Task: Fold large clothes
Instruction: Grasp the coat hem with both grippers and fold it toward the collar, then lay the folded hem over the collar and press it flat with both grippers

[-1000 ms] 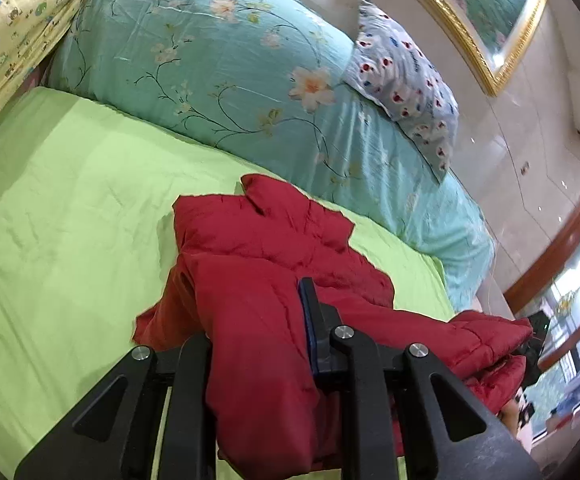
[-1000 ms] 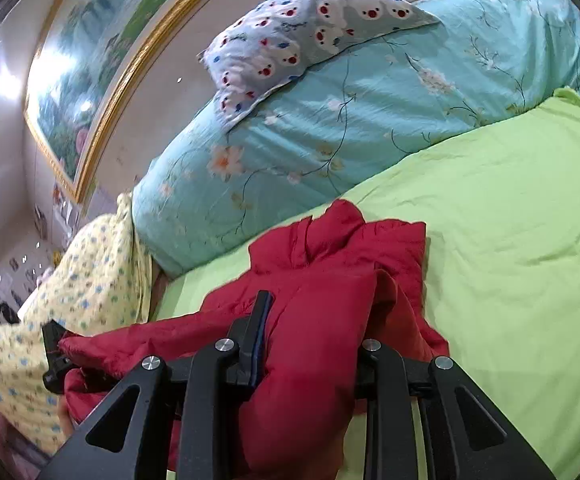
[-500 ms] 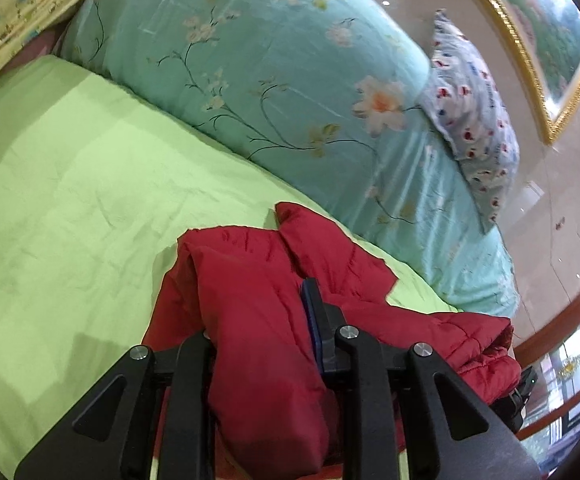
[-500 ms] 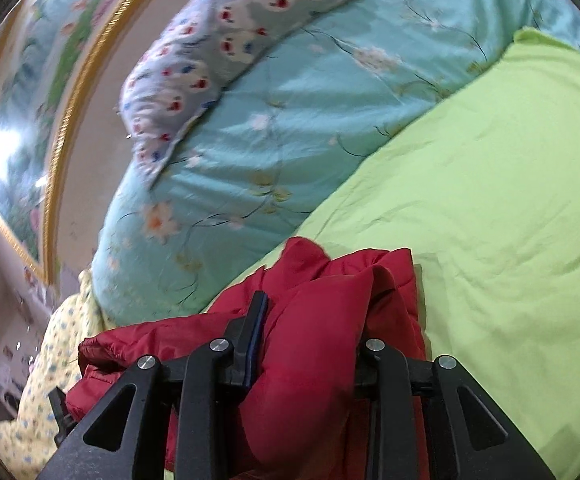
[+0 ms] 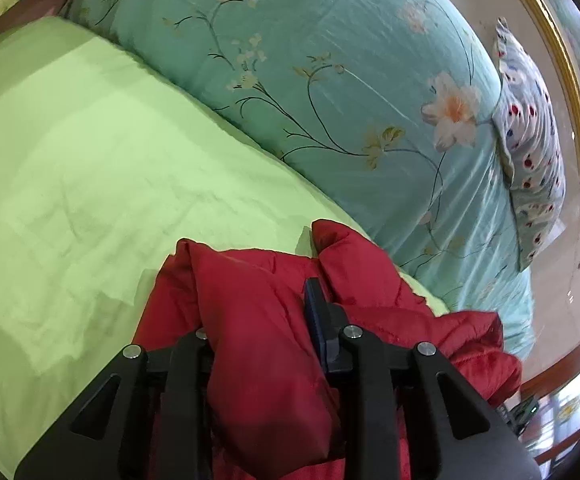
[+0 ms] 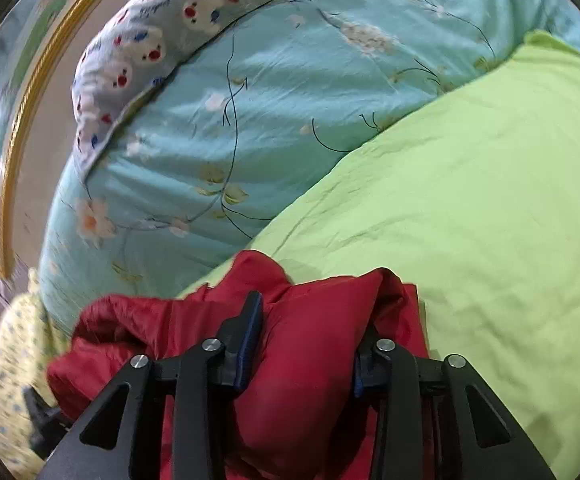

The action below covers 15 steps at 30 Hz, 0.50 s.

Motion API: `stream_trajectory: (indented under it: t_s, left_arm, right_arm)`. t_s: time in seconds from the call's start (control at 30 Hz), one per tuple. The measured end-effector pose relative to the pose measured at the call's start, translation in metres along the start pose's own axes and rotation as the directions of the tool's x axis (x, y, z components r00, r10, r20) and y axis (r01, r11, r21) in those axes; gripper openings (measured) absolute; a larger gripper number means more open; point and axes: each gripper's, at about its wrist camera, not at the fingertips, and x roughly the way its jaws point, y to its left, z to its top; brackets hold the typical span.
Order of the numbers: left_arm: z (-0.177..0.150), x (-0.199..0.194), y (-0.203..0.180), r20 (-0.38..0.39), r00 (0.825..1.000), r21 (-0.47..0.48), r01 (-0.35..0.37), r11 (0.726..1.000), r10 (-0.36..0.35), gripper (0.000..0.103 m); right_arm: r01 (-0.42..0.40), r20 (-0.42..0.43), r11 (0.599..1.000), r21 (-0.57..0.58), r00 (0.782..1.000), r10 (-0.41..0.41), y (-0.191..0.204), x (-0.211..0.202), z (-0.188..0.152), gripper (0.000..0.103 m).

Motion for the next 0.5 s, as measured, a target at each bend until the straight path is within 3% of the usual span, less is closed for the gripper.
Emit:
stream_trajectory:
  t_s: [0.1, 0.23, 0.37, 0.43, 0.5]
  left_arm:
    - [0.003, 0.001, -0.009, 0.011, 0.999, 0.06, -0.033, 0.998, 0.033, 0.026]
    - [0.013, -0.011, -0.012, 0.009, 1.0, 0.04, -0.005, 0.999, 0.005, 0.033]
    - [0.014, -0.036, -0.019, 0.05, 0.998, 0.072, -0.029, 0.997, 0.025, 0.041]
    - [0.016, -0.051, -0.022, 0.084, 0.996, 0.072, -0.044, 0.996, 0.038, 0.047]
    - [0.017, -0.079, -0.028, 0.193, 0.976, 0.084, -0.121, 0.989, 0.103, 0.069]
  right_arm:
    - [0.035, -0.007, 0.998, -0.05, 0.999, -0.035, 0.004, 0.013, 0.002, 0.039]
    - [0.072, -0.02, 0.995, -0.074, 0.997, -0.074, 0.006, 0.029, 0.003, 0.039]
    - [0.077, -0.047, 0.993, -0.084, 0.996, -0.081, 0.007, 0.035, 0.005, 0.039]
    - [0.078, -0.054, 0.994, -0.08, 0.995, -0.083, 0.007, 0.036, 0.005, 0.039]
    - [0.08, -0.055, 0.994, -0.076, 0.995, -0.085, 0.006, 0.036, 0.005, 0.039]
